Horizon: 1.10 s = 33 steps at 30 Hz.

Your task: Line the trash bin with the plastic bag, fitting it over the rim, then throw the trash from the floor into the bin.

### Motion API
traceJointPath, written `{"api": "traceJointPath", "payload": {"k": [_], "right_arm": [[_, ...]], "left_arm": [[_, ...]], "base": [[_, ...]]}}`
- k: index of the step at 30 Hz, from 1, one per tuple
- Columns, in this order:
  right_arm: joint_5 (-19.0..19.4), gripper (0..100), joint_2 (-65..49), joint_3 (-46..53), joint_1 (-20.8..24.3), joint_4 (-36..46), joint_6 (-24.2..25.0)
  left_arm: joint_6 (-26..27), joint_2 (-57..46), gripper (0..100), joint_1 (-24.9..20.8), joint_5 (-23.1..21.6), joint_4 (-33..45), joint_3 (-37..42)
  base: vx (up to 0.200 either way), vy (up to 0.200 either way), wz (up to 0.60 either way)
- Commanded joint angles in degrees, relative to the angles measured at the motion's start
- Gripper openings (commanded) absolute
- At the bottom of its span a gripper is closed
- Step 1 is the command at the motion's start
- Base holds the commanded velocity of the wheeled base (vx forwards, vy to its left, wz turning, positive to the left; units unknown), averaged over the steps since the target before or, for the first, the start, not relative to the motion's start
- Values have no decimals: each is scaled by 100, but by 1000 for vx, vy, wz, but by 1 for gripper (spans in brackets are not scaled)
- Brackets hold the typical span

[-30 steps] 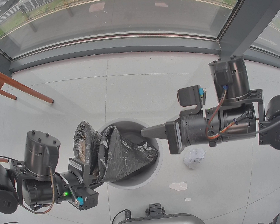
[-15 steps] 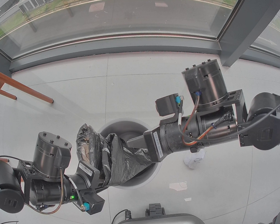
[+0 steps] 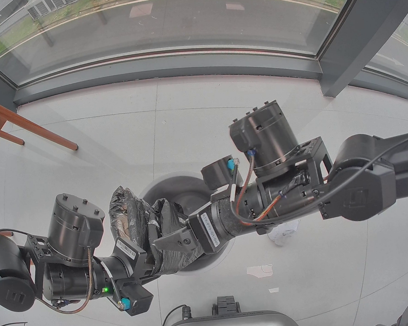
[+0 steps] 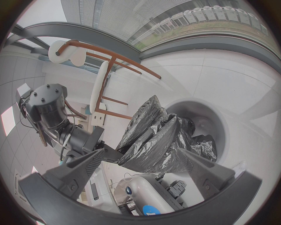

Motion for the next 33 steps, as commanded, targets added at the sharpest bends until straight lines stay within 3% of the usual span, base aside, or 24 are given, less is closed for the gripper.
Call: {"api": "traceJointPath", "payload": {"k": [1,7,12,22,33], "right_arm": [[-16,100,408,-264,27,13,-21],[-60,100,803,-484,27,13,-117],[-420,100,1102,-678,-17,13,-267],[-455,100,1234,-880,-166,39,-346],[-455,100,909,-924,-465,655,-548]], "left_arm": [[-3,-17,0,-9,-7,-10,-7],[-21,-8,0,-9,-7,-10,-7],[-30,-17,0,-9,-15,-10,2],[-47,-26,0,-1,-7,-19,2],[-329,-26,0,8,2,-28,20]], "base": [[0,0,0],[0,0,0],[0,0,0],[0,0,0],[0,0,0]]}}
